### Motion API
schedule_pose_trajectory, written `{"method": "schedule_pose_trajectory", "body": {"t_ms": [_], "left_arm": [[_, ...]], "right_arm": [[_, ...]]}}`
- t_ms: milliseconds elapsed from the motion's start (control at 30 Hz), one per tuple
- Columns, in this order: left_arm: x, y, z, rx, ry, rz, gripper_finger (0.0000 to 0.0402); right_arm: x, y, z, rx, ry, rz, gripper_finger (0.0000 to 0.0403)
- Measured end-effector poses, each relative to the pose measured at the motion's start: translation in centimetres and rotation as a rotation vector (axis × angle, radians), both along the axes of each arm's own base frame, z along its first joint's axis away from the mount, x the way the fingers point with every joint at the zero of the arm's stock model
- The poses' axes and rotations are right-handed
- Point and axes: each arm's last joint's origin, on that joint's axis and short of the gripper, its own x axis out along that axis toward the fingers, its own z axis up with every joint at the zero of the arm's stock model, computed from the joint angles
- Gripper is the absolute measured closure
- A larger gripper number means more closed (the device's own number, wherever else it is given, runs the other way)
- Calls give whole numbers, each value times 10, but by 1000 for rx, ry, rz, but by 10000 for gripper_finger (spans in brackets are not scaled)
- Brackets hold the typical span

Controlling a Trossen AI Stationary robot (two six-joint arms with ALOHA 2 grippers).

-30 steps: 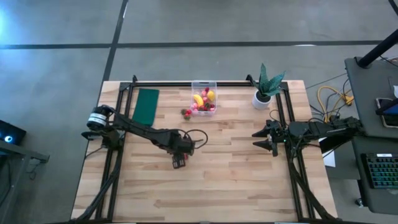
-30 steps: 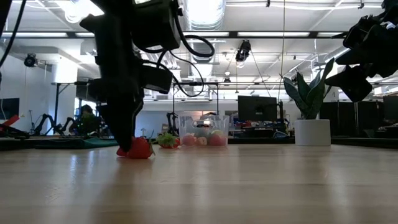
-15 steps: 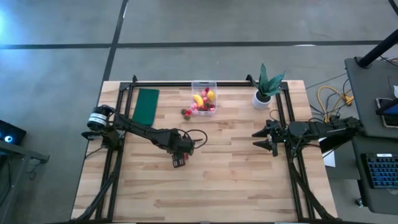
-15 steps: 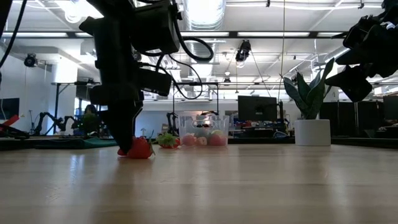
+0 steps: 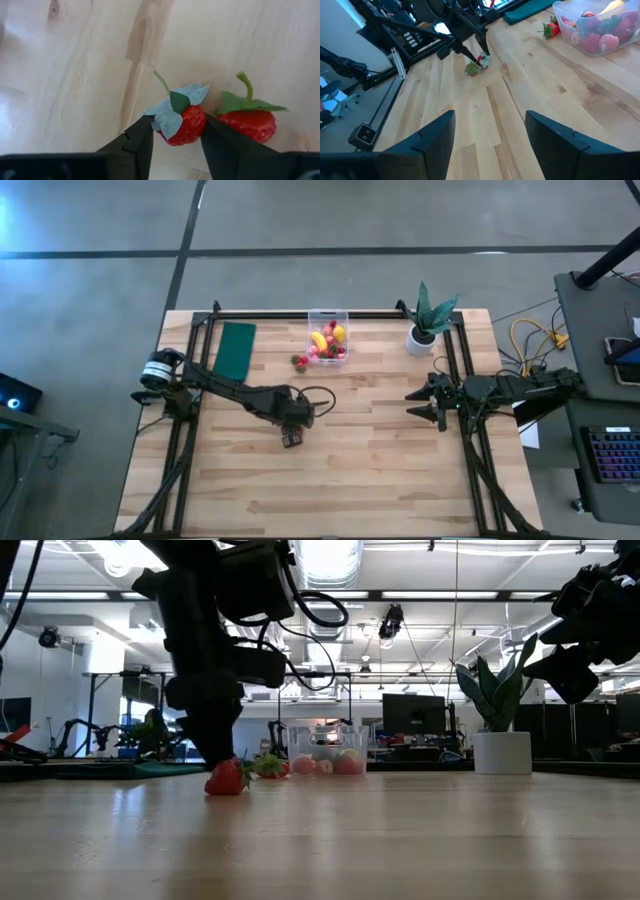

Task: Pick and placing Produce into tupperware
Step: Put the red strawberry into the transparent bin

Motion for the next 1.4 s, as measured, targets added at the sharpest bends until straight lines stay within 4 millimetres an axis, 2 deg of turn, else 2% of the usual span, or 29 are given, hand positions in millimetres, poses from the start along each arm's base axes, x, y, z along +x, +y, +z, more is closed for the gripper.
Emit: {"method": "schedule_pose_trajectory", "body": {"t_ms": [233,333,467,667,900,967,1033,1167,1267,1400], "left_arm": [[1,3,1,34,-5,-3,279],[6,7,10,55,-32,-33,279],[14,24,26,72,-80,-24,279],[24,68,61,119,-170,13,279],[33,137,112,196,-289,55,272],[32,157,121,202,-316,65,270],[32,176,124,210,-324,84,269],[34,205,118,195,-314,140,267],[42,216,110,166,-304,154,253],[52,219,102,129,-278,185,215]], "right_arm": [[0,0,0,0,0,0,170],[0,0,0,0,0,0,170],[0,0,0,0,0,0,170],[0,0,0,0,0,0,170],[0,0,0,0,0,0,170],[0,0,0,0,1,0,170],[0,0,0,0,0,0,170],[0,0,0,0,1,0,170],[0,0,0,0,1,0,170],[0,0,0,0,0,0,170]]}}
